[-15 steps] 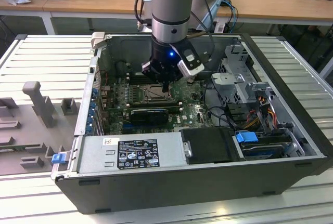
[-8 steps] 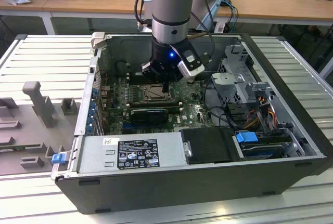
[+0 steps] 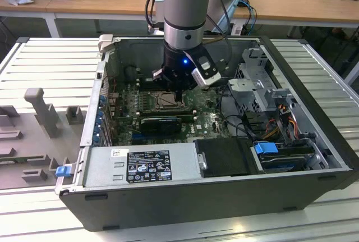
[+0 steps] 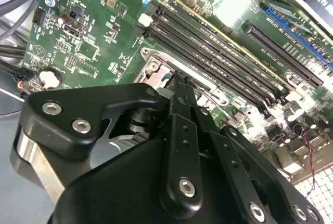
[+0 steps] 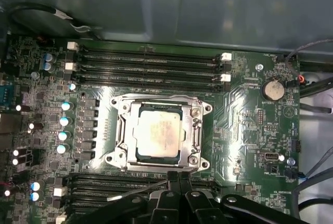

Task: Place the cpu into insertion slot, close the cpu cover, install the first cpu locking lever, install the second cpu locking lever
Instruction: 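Install the second cpu locking lever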

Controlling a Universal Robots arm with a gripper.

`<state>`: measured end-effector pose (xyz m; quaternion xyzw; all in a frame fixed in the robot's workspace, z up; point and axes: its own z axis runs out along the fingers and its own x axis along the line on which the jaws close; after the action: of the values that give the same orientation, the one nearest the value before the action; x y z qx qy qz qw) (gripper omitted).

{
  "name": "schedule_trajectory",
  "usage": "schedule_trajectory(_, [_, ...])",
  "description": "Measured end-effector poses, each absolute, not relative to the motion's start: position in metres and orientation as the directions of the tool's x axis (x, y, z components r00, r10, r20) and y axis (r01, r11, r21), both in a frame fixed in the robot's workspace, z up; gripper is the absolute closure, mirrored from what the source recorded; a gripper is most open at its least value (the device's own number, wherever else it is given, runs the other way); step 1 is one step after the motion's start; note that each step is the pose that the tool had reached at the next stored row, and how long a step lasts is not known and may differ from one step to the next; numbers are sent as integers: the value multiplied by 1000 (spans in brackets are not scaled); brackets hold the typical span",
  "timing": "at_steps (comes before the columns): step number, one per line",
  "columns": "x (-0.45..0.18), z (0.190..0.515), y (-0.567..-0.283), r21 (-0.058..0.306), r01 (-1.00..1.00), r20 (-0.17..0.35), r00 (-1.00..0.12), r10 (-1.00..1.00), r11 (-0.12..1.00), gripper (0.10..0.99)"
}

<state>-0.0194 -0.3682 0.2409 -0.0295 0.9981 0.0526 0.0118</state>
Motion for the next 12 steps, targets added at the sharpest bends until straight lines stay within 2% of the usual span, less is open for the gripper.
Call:
schedule_trajectory(7, [-21,240,-374,116,-62,-34,-998,-59,991,980])
schedule_trajectory(11, [-22,237,-375,136,-62,-35,-998,-58,989,980])
schedule_trajectory(12, [-23,237,-376,154,-62,-36,-998,-57,986,980])
